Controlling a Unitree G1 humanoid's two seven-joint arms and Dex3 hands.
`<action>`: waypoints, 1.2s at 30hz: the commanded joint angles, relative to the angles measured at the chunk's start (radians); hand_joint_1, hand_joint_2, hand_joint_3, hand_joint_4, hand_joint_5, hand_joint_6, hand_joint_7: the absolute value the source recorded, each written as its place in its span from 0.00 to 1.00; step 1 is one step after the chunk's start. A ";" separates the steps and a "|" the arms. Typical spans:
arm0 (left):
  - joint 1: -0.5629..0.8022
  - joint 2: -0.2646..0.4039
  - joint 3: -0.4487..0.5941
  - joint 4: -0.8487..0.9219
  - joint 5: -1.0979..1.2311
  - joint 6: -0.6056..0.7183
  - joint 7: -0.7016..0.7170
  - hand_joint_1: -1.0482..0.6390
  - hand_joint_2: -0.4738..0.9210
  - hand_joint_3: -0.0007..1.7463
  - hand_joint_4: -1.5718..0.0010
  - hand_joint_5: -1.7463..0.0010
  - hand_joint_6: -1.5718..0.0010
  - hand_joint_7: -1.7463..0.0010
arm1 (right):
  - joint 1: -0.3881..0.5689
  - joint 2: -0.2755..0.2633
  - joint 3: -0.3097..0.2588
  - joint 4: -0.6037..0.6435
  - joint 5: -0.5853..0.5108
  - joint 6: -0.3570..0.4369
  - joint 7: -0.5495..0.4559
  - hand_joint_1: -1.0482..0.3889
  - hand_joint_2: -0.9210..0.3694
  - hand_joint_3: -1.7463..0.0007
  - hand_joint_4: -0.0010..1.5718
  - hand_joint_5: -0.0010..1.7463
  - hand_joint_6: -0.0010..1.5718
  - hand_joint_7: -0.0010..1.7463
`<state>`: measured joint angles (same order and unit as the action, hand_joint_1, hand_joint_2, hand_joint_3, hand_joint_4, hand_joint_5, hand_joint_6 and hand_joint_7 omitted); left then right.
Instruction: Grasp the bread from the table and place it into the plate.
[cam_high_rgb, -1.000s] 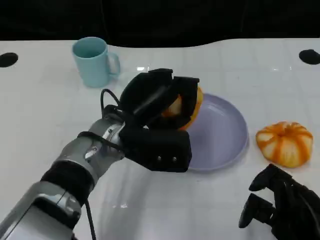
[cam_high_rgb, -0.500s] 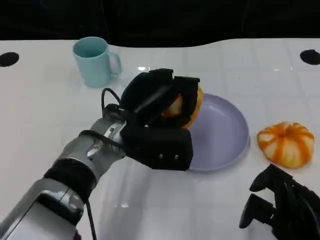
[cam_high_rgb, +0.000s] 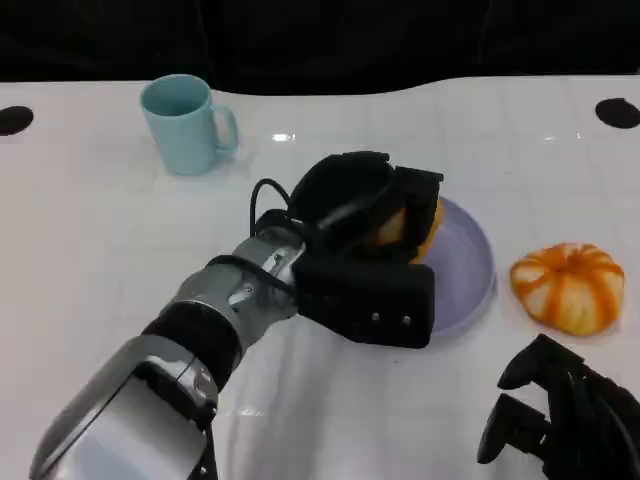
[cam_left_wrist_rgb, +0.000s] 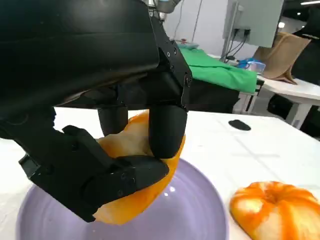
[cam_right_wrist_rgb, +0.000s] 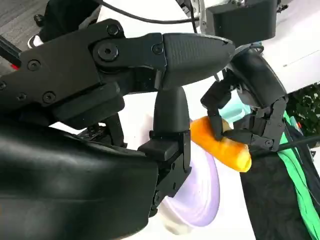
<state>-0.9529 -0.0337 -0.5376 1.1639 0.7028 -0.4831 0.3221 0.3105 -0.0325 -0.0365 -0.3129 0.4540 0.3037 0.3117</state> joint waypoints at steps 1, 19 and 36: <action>-0.030 -0.004 0.000 0.011 -0.007 0.017 -0.009 0.54 0.71 0.59 0.44 0.00 0.57 0.00 | 0.004 -0.005 -0.006 -0.019 0.006 -0.004 -0.006 0.37 0.00 0.75 0.40 1.00 0.27 0.97; -0.046 0.021 -0.026 -0.002 -0.005 0.066 -0.226 0.26 1.00 0.13 0.83 0.80 0.78 0.99 | 0.010 -0.008 -0.004 -0.029 0.003 -0.001 -0.010 0.37 0.00 0.74 0.40 1.00 0.26 0.97; -0.033 0.049 -0.053 -0.066 0.002 0.116 -0.262 0.02 1.00 0.31 1.00 1.00 0.96 1.00 | 0.003 -0.010 -0.011 -0.016 0.008 -0.011 0.002 0.37 0.00 0.75 0.40 1.00 0.28 0.96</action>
<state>-0.9704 -0.0037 -0.5966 1.1157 0.7137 -0.3692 0.0881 0.3155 -0.0334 -0.0370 -0.3303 0.4532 0.3010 0.3080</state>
